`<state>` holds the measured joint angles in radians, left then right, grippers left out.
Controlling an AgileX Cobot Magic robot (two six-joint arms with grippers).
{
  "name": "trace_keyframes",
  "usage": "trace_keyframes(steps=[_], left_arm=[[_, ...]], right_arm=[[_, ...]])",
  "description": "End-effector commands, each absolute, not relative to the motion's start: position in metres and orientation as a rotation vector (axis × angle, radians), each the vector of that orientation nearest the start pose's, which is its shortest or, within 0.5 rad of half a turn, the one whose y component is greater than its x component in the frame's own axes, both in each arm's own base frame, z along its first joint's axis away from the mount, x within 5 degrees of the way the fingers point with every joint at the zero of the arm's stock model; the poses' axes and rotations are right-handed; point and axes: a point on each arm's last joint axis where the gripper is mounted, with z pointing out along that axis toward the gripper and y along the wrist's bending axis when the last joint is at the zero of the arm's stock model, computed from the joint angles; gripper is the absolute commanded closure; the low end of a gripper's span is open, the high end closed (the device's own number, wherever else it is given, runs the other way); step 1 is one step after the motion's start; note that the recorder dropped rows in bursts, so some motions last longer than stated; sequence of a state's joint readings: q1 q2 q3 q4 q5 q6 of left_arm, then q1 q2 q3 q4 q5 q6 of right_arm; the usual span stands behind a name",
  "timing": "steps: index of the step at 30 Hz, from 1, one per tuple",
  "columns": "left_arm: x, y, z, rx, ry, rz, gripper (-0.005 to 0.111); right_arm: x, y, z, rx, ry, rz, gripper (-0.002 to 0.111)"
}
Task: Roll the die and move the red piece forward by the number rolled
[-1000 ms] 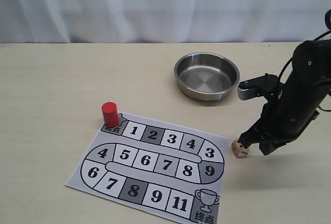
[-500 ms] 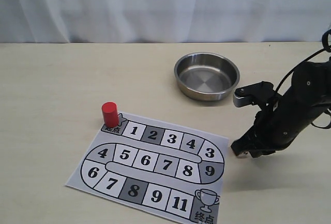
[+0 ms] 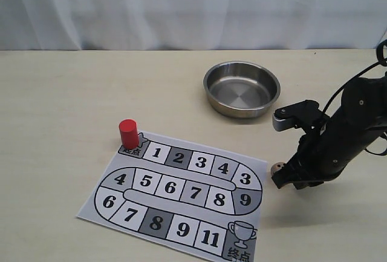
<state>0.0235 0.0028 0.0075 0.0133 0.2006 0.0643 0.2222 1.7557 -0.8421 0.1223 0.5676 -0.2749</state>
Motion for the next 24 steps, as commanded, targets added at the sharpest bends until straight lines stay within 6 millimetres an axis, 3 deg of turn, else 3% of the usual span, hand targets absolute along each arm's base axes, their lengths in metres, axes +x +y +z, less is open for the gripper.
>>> trace_keyframes(steps=[1,17,24], left_arm=[[0.056,0.001,0.196,0.042,1.669,0.075,0.107],[0.056,0.001,0.196,0.042,1.671,0.075,0.107],[0.056,0.001,0.196,0.042,1.671,0.075,0.107]], right_arm=[[0.283,0.071,0.136,-0.600,2.887,0.103,0.104],[0.280,0.070,0.136,-0.617,2.920,0.101,0.104],[0.277,0.068,0.159,-0.644,2.852,0.073,0.104]])
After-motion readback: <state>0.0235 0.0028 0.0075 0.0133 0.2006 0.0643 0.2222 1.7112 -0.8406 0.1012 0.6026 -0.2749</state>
